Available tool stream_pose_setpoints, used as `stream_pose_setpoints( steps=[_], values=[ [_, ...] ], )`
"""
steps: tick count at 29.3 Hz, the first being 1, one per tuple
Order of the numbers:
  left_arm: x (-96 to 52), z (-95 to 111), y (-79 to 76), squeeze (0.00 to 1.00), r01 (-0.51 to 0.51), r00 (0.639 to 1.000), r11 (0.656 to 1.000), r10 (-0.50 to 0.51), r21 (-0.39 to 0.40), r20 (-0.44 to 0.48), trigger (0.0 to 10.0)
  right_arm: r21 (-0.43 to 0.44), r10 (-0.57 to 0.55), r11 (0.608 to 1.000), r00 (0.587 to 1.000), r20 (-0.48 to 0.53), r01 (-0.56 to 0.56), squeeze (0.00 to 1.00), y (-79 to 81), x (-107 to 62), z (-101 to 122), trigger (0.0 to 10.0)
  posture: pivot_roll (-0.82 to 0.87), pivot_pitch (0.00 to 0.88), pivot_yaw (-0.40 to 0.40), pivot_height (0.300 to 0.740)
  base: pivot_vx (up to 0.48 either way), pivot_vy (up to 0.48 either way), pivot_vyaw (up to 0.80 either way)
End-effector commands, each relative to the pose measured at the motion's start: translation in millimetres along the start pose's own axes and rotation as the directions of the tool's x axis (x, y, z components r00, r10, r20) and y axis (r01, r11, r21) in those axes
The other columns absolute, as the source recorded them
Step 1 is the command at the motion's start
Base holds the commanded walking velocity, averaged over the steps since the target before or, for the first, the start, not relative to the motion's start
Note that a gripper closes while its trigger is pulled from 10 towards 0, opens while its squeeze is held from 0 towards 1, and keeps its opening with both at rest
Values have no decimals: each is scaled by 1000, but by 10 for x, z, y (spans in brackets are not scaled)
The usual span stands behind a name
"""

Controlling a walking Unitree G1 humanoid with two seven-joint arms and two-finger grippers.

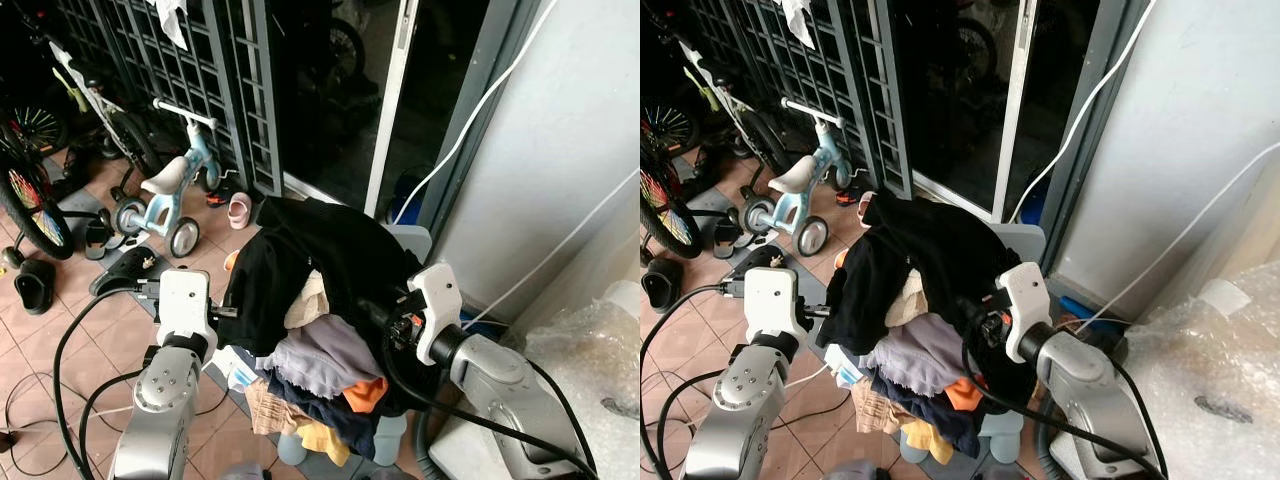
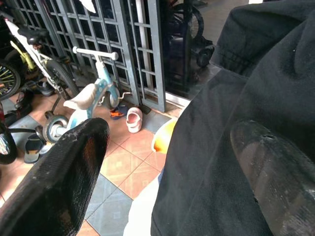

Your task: Clothes washing

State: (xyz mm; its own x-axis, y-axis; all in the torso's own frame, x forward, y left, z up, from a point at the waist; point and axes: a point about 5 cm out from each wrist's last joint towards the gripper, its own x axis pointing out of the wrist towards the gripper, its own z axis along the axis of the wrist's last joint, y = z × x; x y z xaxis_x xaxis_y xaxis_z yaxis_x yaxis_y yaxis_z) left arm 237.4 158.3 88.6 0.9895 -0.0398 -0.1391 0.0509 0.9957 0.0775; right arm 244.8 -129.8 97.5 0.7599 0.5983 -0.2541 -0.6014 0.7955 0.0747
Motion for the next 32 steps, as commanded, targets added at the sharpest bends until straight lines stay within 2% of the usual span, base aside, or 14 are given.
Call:
stream_pose_setpoints(
  steps=[1,4,8,13,15,16,17,18,25,32],
  values=[
    [-5,16,-2,0,12,1000,1000,-12,6,6,10000,-18,17,1000,1000,-3,-17,1000,25,43,4,10000,-1,0,15,740,0,0,0],
    [-9,16,-7,0,16,1000,1000,-16,6,6,10000,-57,21,998,1000,8,-20,1000,34,88,33,10000,1,0,13,740,0,0,0],
    [-15,13,-13,0,20,1000,1000,-20,5,4,10000,-99,-38,994,995,95,47,1000,-41,106,205,10000,-3,0,14,740,0,0,0],
    [-17,12,-20,0,27,1000,1000,-27,3,2,10000,-134,-78,987,995,69,87,1000,-103,82,139,10000,-5,0,15,740,0,0,0],
    [-17,10,-24,0,30,1000,1000,-30,2,1,10000,-150,-73,986,997,30,76,1000,-92,84,75,10000,-5,0,15,740,0,0,0],
    [-16,7,-27,0,33,999,999,-33,1,-1,10000,-130,-29,991,999,-38,24,467,-41,90,-19,10000,-5,0,15,740,0,0,0],
    [-16,6,-29,0,35,999,999,-35,1,-1,10000,-125,-9,992,998,-66,1,0,-18,90,-64,7255,-5,0,15,740,0,0,0],
    [-17,7,-31,0,36,999,999,-36,1,-1,10000,-126,3,992,996,-87,-14,0,-1,84,-102,0,-6,0,16,740,0,0,0],
    [-19,2,-24,0,34,999,999,-34,-1,-5,10000,-90,84,991,987,-138,-96,0,101,70,-198,0,-2,0,14,740,0,0,0],
    [-16,-1,-24,0,33,999,999,-33,-2,-6,10000,-74,58,995,989,-135,-68,0,71,100,-195,0,-2,0,14,740,0,0,0]
  ],
)
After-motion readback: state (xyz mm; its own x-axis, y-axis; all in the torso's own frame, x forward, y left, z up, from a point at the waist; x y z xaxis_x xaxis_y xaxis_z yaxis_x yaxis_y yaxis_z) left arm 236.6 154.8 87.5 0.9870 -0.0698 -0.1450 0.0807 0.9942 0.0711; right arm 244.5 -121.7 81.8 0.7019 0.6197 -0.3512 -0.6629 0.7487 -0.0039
